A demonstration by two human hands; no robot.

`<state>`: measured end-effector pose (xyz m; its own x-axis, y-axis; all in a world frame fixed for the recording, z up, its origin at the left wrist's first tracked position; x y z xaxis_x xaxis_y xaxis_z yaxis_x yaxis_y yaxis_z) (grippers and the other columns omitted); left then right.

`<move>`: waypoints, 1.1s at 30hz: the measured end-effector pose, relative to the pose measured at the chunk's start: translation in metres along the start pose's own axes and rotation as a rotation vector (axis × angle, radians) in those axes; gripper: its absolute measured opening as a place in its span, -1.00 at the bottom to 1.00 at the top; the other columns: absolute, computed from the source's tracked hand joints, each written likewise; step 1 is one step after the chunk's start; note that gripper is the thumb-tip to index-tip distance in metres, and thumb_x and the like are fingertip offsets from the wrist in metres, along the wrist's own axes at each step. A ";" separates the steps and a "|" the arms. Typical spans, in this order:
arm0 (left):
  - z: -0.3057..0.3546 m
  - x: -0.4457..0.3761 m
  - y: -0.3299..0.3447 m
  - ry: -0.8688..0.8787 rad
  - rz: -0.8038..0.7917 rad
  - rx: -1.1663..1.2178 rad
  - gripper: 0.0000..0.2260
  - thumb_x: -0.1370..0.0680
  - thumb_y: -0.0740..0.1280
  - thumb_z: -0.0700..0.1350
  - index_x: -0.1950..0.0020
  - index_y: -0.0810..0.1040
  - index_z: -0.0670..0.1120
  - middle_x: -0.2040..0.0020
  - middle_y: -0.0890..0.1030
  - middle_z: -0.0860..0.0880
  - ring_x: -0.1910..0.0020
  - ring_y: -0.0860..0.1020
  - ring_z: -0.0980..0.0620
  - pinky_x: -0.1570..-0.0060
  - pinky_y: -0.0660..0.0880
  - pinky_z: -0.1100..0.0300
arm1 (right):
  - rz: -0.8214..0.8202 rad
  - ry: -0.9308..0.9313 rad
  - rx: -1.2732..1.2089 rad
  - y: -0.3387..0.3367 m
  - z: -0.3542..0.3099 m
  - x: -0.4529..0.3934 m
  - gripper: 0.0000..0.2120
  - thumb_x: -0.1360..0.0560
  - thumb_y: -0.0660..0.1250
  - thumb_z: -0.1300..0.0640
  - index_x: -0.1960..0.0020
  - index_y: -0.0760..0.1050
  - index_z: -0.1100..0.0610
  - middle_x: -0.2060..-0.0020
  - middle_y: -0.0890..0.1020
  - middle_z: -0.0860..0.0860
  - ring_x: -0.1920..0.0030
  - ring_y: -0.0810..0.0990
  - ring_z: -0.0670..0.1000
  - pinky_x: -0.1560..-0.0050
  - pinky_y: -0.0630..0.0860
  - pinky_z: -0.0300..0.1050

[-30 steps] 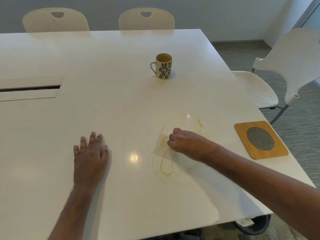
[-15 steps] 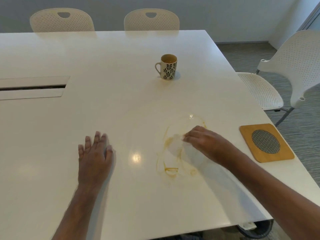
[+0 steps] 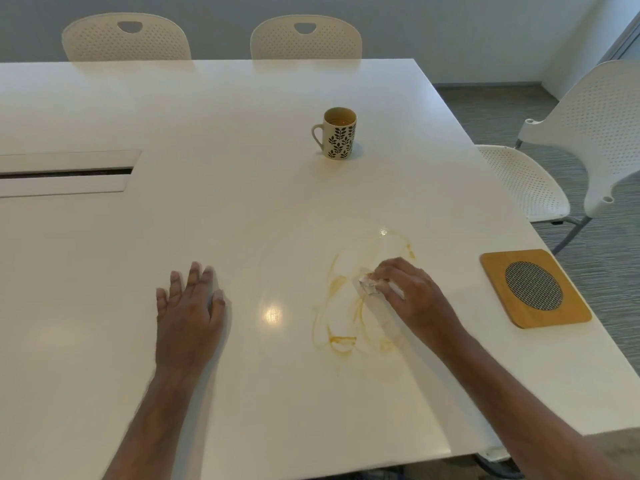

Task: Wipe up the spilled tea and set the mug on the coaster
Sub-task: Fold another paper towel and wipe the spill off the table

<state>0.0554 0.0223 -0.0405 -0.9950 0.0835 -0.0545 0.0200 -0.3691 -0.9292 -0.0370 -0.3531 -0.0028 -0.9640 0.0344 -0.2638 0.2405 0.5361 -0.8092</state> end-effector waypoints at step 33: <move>0.002 0.000 -0.001 0.000 0.002 0.000 -0.43 -0.65 0.04 0.10 -0.63 0.35 -0.04 -0.68 0.26 -0.06 -0.68 0.14 -0.20 -0.65 -0.02 -0.19 | -0.293 -0.287 0.186 -0.003 -0.049 0.021 -0.77 -0.52 0.51 0.31 -0.13 0.72 0.11 0.09 0.64 0.02 0.18 0.59 0.08 -0.01 0.40 -0.16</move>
<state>0.0557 0.0207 -0.0385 -0.9950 0.0824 -0.0562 0.0219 -0.3696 -0.9289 -0.0639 -0.3127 0.0199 -0.9303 -0.3455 -0.1232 0.0039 0.3266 -0.9452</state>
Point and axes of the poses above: each hand's wrist, its own x-axis away from the middle knuckle, its own y-axis out of the palm, z = x × y, the point moved 2 cm from there along -x, towards the middle knuckle
